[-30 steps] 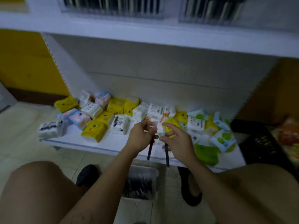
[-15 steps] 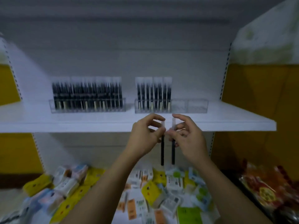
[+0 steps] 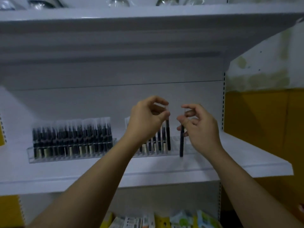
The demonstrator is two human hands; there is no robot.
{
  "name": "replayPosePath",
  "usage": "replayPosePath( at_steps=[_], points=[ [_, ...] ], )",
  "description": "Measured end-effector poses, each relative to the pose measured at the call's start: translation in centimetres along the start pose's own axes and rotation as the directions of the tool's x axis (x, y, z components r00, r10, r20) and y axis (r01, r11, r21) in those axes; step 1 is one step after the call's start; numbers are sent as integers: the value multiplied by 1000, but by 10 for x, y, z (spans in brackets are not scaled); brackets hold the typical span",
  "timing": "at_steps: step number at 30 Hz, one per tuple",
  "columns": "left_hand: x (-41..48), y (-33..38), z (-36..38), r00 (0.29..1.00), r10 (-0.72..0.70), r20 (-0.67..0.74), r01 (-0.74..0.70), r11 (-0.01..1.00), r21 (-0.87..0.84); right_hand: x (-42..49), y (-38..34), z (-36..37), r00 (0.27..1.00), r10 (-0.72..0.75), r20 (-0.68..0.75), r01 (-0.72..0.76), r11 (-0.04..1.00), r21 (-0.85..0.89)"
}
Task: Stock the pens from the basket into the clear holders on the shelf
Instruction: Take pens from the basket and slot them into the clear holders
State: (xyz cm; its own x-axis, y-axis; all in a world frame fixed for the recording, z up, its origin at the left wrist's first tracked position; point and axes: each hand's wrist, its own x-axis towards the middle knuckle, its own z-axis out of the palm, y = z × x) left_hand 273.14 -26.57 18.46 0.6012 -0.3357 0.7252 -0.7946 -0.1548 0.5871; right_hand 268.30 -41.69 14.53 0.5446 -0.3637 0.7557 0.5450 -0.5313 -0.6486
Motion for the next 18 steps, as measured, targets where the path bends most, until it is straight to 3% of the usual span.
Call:
replayPosePath(
  at_steps=[7, 18],
  points=[
    [55, -19, 22, 996, 74, -49, -66, 987, 149, 59, 36, 9, 992, -32, -122, 34, 999, 10],
    [88, -63, 51, 1000, -9, -6, 10, 973, 231, 93, 101, 32, 986, 40, -159, -20, 992, 127]
  ],
)
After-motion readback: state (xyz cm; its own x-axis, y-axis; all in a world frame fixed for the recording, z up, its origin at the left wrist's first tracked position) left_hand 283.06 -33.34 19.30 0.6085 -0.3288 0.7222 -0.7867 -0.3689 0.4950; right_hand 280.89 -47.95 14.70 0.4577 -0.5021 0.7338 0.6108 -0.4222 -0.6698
